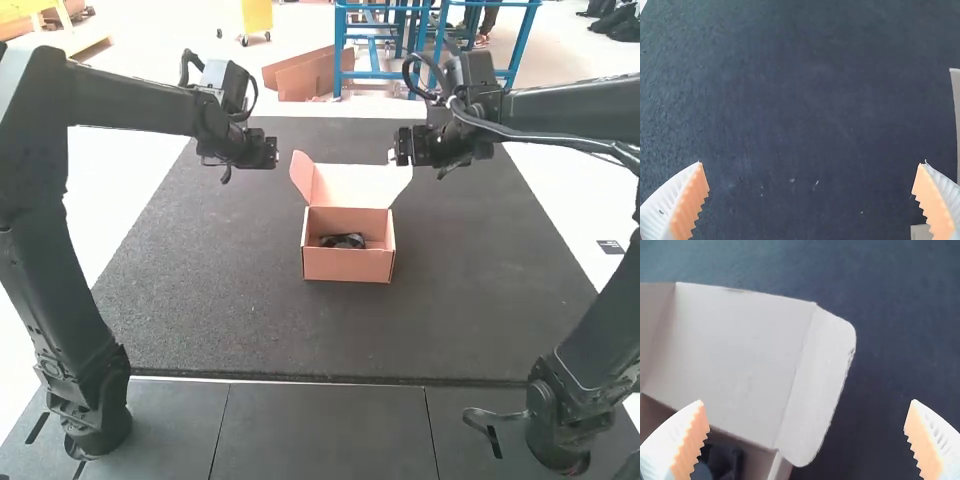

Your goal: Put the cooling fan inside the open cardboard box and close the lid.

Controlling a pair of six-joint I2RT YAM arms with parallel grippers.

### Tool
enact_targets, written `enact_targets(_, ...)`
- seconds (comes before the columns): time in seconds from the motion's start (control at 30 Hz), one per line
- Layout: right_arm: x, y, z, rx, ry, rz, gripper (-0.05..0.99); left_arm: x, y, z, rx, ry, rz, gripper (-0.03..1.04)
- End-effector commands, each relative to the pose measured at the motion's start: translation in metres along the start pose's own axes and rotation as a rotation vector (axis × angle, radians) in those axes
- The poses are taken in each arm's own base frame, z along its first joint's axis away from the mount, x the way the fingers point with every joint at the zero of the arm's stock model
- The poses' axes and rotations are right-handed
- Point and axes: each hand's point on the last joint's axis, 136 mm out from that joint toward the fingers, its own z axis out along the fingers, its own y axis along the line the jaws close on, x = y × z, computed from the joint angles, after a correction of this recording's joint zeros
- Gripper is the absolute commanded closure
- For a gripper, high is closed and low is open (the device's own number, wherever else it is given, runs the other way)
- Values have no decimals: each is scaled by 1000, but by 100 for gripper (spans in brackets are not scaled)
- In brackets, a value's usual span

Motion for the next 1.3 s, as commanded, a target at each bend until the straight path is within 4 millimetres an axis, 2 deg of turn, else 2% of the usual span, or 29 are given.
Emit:
enact_targets(0.0, -22, -10, 4, 10, -38, 28, 3, -24, 5, 2, -17, -46, -24, 4)
enact_targets(0.2, -26, -13, 17, -1, -22, 52, 3, -25, 1, 13, -13, -38, -5, 4)
enact_targets(0.37, -27, -10, 21, -48, 6, 119, 3, -20, -29, 14, 122, -9, 18, 4)
enact_targets(0.6, -21, -12, 29, -65, 49, 154, 3, -8, -74, 4, 299, 36, 48, 4)
enact_targets(0.73, -17, -11, 35, -74, 76, 162, 3, -4, -80, 3, 317, 48, 56, 4)
enact_targets(0.93, -14, -10, 44, -81, 103, 177, 5, -4, -80, 3, 316, 49, 55, 4)
enact_targets(1.07, -14, -10, 47, -81, 104, 187, 15, -1, -79, 4, 313, 61, 56, 4)
enact_targets(1.27, -16, -8, 48, -84, 100, 210, 37, 1, -78, 4, 310, 69, 57, 4)
